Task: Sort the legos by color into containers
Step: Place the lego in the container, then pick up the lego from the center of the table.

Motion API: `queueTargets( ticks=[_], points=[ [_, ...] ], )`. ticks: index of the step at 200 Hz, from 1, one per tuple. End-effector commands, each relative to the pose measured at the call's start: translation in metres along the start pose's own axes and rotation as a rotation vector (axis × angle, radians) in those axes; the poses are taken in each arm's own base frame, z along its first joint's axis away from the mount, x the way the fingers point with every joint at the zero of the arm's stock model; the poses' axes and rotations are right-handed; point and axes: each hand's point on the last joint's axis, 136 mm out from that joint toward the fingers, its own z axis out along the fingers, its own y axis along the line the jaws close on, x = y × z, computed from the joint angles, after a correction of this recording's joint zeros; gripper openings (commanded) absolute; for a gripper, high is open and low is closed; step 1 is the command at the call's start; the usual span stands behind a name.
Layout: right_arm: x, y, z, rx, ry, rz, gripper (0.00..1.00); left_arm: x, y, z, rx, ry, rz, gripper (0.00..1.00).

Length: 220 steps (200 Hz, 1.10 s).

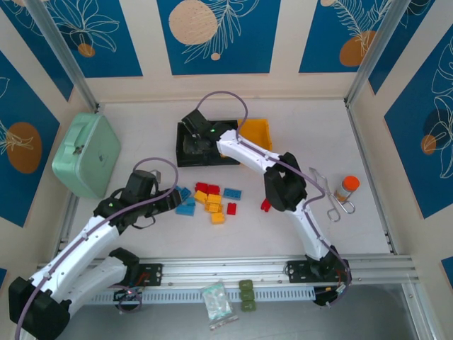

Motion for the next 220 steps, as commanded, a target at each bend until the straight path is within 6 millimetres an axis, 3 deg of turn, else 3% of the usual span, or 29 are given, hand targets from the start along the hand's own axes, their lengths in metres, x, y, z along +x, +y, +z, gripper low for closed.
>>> queueTargets(
  ticks=[1,32,72,112,136,161,220],
  points=[
    [0.001,-0.001,0.009,0.004,0.056,-0.011,0.40,0.006,0.003,-0.003,0.001,0.029,-0.001,0.62],
    [-0.008,-0.001,0.016,0.022,0.040,-0.018,0.45,0.008,0.004,-0.003,0.001,0.030,-0.008,0.62],
    [-0.017,-0.002,0.004,0.024,0.012,-0.011,0.55,0.009,0.005,-0.003,0.001,0.034,-0.010,0.62],
    [-0.025,0.008,-0.028,0.006,-0.037,-0.053,0.57,0.007,0.002,-0.003,0.011,0.033,-0.007,0.62],
    [-0.024,0.010,-0.060,-0.032,-0.073,-0.057,0.56,0.006,-0.001,-0.005,0.019,0.032,0.003,0.62],
    [-0.009,-0.001,-0.093,-0.057,-0.082,-0.035,0.56,0.006,-0.002,-0.005,0.017,0.045,0.014,0.62],
    [0.072,-0.056,-0.135,-0.012,-0.002,0.034,0.56,0.012,0.001,0.004,-0.001,0.095,0.027,0.62]
  ],
)
